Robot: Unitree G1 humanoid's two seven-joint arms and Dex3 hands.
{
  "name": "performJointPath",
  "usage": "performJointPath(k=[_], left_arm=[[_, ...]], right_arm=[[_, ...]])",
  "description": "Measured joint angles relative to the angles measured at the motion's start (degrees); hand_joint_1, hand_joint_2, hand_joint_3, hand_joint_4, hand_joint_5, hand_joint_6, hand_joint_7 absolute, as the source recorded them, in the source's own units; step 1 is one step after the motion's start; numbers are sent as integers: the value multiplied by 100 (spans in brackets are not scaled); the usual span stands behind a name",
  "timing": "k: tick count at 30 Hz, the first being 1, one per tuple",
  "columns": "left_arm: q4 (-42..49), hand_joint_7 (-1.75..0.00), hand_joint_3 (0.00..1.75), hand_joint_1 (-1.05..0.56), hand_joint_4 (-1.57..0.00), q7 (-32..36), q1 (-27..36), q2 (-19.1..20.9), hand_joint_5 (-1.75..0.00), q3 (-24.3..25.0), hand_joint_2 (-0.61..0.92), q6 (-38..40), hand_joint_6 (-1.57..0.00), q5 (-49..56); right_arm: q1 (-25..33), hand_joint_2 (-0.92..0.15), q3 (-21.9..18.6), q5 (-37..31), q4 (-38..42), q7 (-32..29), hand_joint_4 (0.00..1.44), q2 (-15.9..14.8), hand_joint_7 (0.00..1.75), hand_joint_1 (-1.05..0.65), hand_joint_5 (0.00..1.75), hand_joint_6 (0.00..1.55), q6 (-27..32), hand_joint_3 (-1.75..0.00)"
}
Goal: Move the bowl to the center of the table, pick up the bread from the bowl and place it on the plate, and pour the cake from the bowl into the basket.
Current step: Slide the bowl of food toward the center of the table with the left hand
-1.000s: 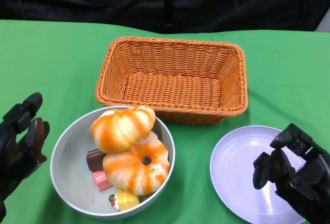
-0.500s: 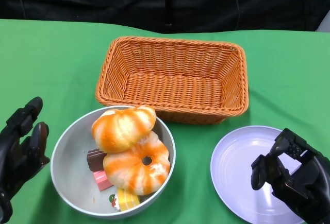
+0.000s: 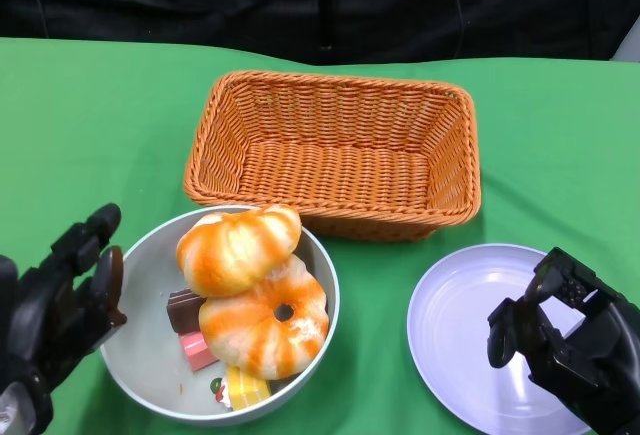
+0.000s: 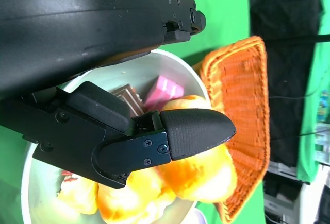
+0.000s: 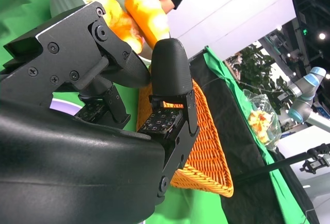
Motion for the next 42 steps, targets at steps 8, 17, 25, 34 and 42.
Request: performJointPath(k=[8, 17, 25, 34, 42], left_arm=[[314, 0, 83, -101, 0, 46, -77, -78, 0, -77, 92, -17, 0, 116], [379, 0, 81, -102, 0, 61, -77, -99, 0, -66, 92, -18, 0, 170], [381, 0, 80, -102, 0, 61, -76, -158, 0, -70, 92, -23, 0, 174], [378, 0, 80, -103, 0, 63, -76, -299, 0, -118, 92, -48, 0, 199], [305, 0, 84, -103, 0, 69, -82, -441, 0, -226, 92, -43, 0, 230]], right_arm=[[1, -50, 0, 2, 2, 17, 92, 5, 157, -8, 175, 83, -20, -127], [11, -51, -2, 5, -3, 17, 92, 4, 156, -8, 175, 83, -19, -127], [55, -51, -9, 18, -32, 15, 92, 4, 156, -8, 175, 82, -7, -127], [62, -51, -25, 17, -81, -45, 92, 4, 156, -8, 175, 82, 39, -126], [94, -52, -24, 14, -160, -56, 91, 4, 155, -8, 175, 82, 39, -126]])
